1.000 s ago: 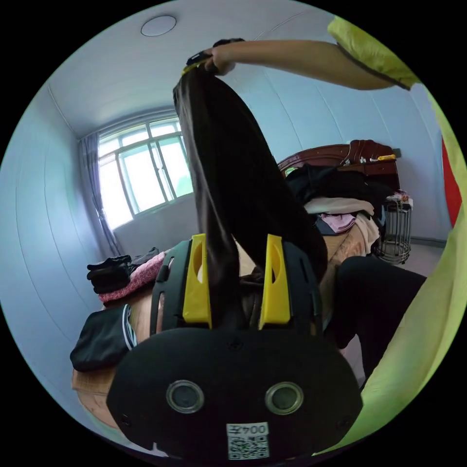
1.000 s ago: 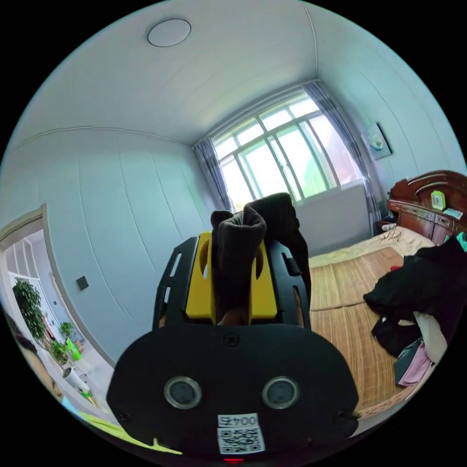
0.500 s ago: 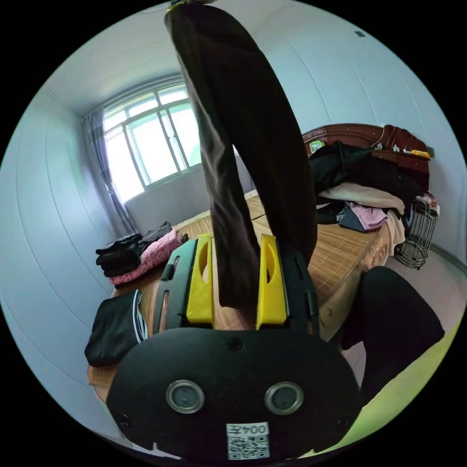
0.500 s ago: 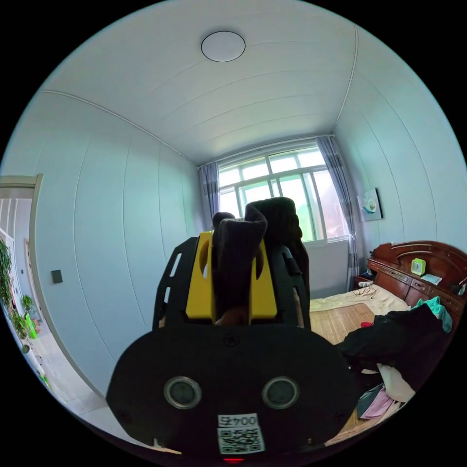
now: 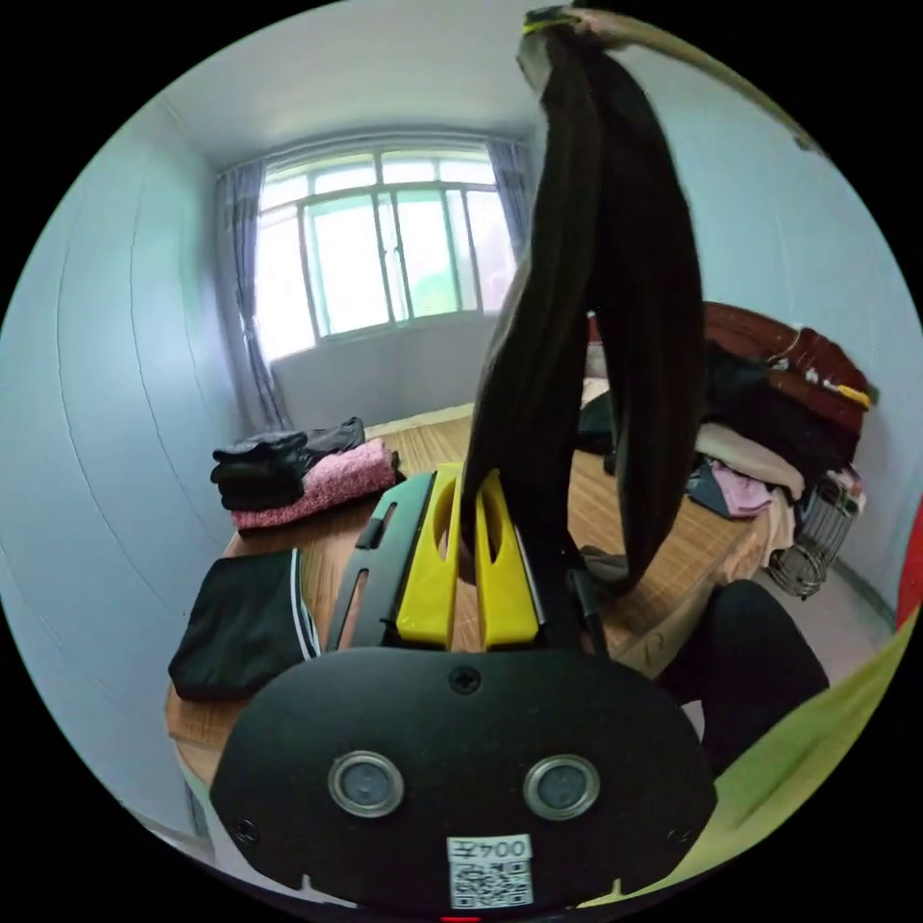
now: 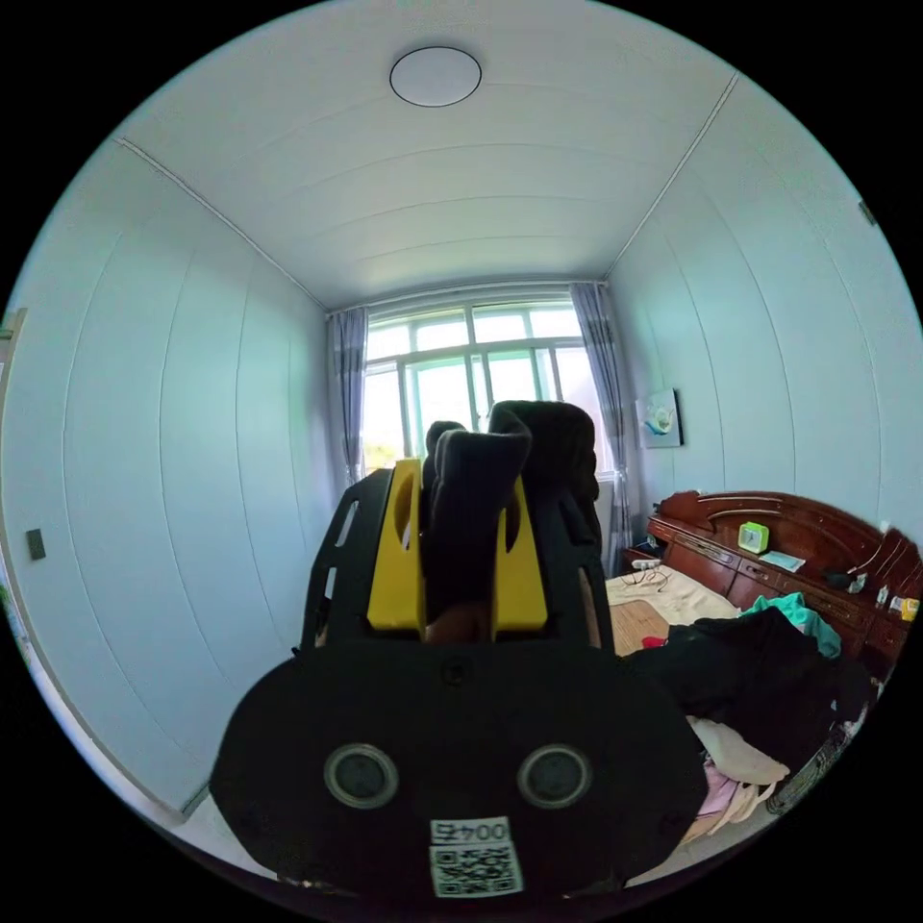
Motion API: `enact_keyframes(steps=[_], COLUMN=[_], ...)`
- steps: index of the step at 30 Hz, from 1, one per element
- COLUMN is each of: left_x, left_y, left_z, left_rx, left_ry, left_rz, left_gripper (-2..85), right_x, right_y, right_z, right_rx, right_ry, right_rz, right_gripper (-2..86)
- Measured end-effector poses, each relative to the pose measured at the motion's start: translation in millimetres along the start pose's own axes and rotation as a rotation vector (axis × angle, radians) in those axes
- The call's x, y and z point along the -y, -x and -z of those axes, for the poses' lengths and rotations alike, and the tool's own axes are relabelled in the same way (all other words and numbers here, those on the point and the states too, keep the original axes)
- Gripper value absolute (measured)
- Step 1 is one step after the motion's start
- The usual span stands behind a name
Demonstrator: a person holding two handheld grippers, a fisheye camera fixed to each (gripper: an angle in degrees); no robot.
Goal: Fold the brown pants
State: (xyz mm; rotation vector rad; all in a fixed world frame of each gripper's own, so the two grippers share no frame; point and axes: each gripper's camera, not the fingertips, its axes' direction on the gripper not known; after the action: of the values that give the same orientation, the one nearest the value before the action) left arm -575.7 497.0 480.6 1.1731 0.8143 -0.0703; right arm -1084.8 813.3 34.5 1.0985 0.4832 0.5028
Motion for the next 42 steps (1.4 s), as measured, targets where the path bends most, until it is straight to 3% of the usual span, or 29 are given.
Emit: enact_keyframes(steps=[4, 8, 16, 21, 27, 37, 42], left_x=[-19.3, -23.6, 7.2, 24.1, 32.6, 10.4, 1.1], left_y=[-24.0, -64.4, -83.0, -68.2, -65.7, 37.1, 4.9], left_z=[45.5, 38.4, 12.6, 3.9, -4.9, -3.1, 9.5], left_rx=[-0.187, -0.227, -0.222, -0.214, 0.034, 0.341, 0.472], left_ry=[-0.078, -0.136, -0.159, -0.149, -0.072, 0.044, 0.03], left_rz=[-0.185, -0.285, -0.267, -0.113, -0.127, -0.011, -0.189], left_gripper=[2.9, 3.6, 7.2, 12.0, 16.8, 19.2, 20.4], right_x=[3.6, 2.6, 1.9, 1.9, -0.6, 4.4, 4.1], right_y=[40.3, 102.6, 192.1, 222.5, 235.3, 206.6, 198.6], right_z=[14.6, 30.4, 72.7, 94.9, 109.8, 96.4, 74.0], right_rx=[0.005, 0.013, 0.051, 0.132, 0.172, 0.133, 0.149], right_ry=[-0.033, -0.049, -0.097, -0.104, -0.126, -0.149, -0.13], right_rz=[0.043, 0.093, 0.174, 0.182, 0.165, 0.132, 0.108], right_gripper=[11.1, 11.2, 11.1, 11.2, 11.2, 11.2, 11.2])
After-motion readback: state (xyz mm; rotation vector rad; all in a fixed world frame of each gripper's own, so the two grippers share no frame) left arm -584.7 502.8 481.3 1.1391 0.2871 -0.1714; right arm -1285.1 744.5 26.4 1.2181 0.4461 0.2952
